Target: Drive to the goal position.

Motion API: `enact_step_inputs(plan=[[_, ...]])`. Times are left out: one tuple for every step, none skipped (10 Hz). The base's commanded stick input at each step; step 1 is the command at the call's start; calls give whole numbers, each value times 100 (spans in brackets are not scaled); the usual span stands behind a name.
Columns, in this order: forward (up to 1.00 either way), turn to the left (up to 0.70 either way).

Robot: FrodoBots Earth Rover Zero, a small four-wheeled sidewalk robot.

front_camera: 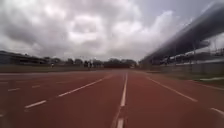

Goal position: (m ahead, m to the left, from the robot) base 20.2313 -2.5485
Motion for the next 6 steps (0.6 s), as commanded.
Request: enact_step_inputs(plan=[[70,0],[70,0],[70,0],[70,0],[70,0],[70,-35]])
